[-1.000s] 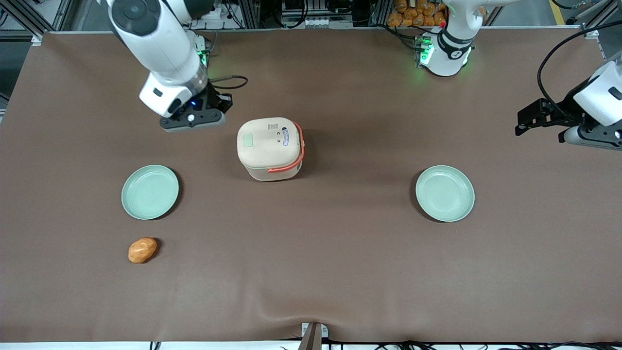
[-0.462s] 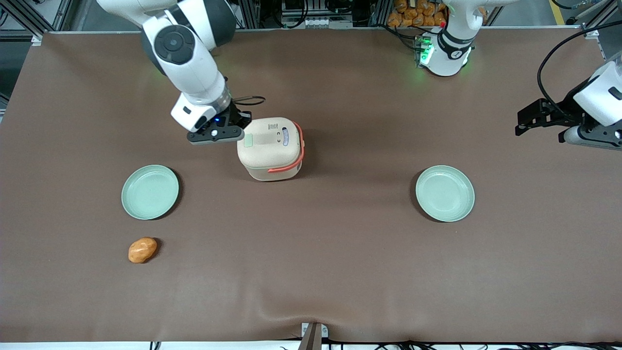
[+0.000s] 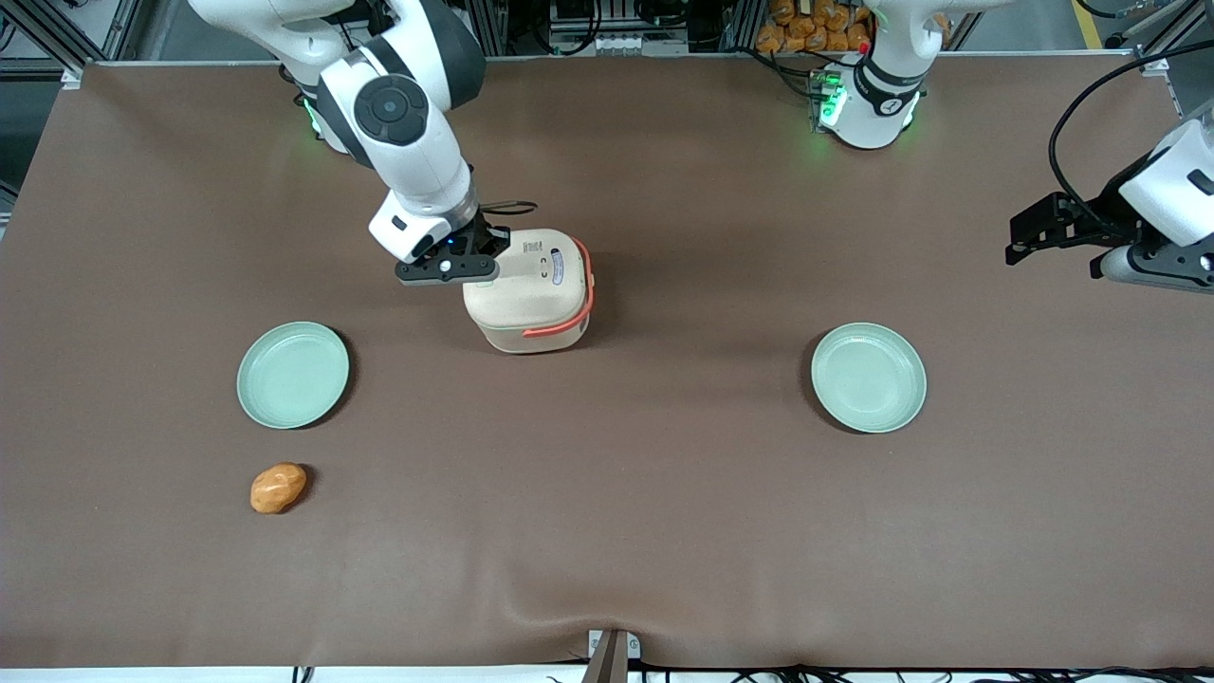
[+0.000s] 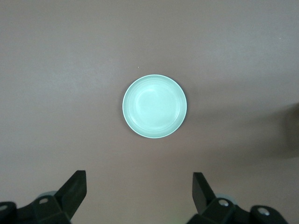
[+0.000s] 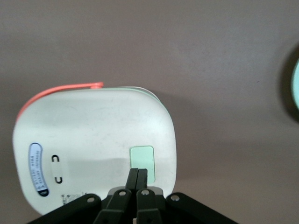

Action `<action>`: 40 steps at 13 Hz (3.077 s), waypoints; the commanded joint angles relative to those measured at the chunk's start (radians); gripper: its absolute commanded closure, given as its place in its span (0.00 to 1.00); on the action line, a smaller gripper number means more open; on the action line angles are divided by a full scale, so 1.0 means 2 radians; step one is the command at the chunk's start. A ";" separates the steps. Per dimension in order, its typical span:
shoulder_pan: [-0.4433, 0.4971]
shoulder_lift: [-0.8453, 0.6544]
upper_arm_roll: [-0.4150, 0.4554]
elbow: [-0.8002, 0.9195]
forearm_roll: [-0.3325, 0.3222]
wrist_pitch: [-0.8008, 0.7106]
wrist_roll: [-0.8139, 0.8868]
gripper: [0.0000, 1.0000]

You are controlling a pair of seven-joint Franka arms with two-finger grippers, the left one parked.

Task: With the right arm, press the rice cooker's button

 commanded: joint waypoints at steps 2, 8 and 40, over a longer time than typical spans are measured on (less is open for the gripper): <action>-0.002 -0.003 0.006 -0.024 -0.011 0.027 0.016 1.00; -0.003 0.008 0.005 -0.038 -0.014 0.056 0.017 1.00; -0.054 -0.052 -0.281 0.294 0.032 -0.312 -0.296 0.00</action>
